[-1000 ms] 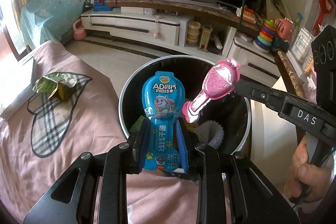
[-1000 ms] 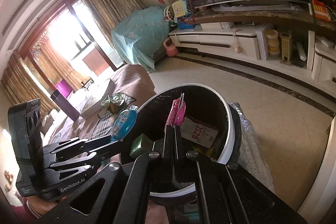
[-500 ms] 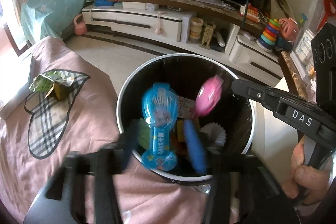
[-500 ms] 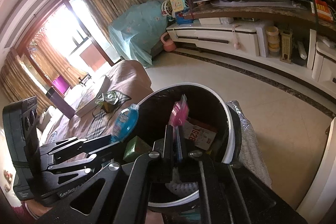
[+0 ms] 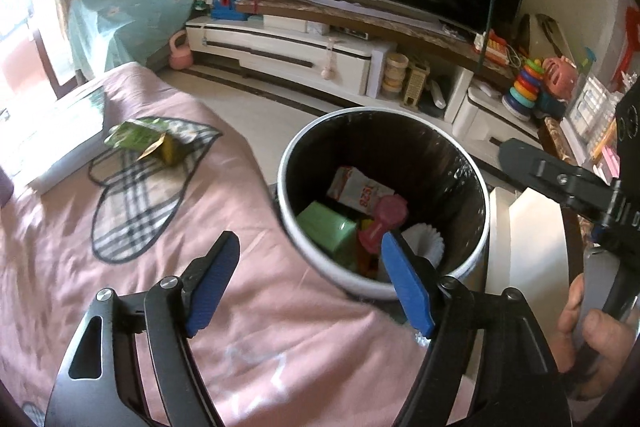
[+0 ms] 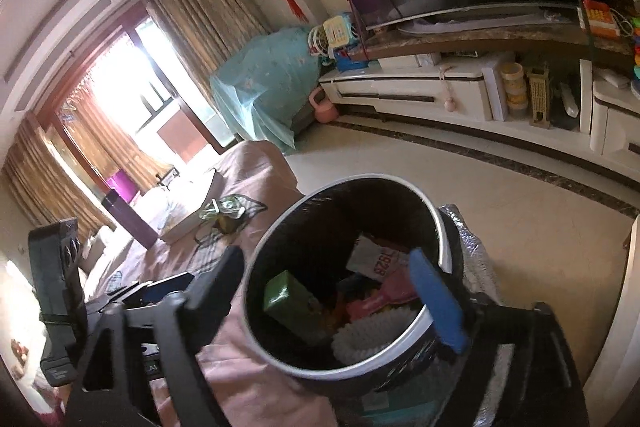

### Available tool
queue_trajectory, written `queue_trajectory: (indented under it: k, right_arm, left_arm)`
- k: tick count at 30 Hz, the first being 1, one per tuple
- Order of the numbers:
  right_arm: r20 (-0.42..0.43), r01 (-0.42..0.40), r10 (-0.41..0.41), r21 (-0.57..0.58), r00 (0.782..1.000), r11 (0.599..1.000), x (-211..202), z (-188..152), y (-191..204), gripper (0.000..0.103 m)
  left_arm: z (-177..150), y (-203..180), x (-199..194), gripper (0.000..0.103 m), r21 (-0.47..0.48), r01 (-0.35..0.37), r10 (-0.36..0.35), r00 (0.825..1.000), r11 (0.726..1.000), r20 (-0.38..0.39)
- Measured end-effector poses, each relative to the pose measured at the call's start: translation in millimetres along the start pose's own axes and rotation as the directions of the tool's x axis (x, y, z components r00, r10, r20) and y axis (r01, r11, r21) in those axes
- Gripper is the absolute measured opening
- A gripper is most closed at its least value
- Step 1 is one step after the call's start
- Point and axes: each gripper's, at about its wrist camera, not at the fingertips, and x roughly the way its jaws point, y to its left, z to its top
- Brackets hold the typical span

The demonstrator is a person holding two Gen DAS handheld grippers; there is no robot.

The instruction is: Collect trash

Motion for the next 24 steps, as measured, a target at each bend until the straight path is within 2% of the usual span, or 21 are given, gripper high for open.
queue_trajectory:
  k: [5,16,24]
  right_arm:
    - [0.034,0.002,-0.003,0.017,0.999,1.0,-17.3,-16.2,13.4,0.1]
    - [0.097,0.007,-0.01,0.029,0.995,1.0,-45.9,-67.9,44.9,0.101]
    - [0.123,0.051,-0.048,-0.026,0.991,0.998,-60.1,-94.5,70.3,0.101]
  left_arm:
    - [-23.7,9.0,-26.7,0.077,-0.035,-0.016,0.017,0.999,0.999,0.04]
    - [-78.6,24.9,-73.6,0.081,-0.092,-0.055,0.066,0.991,0.994,0.118]
    - [-110.0,37.1,-104.5,0.081,-0.136,-0.076,0.101,0.978,0.988,0.185]
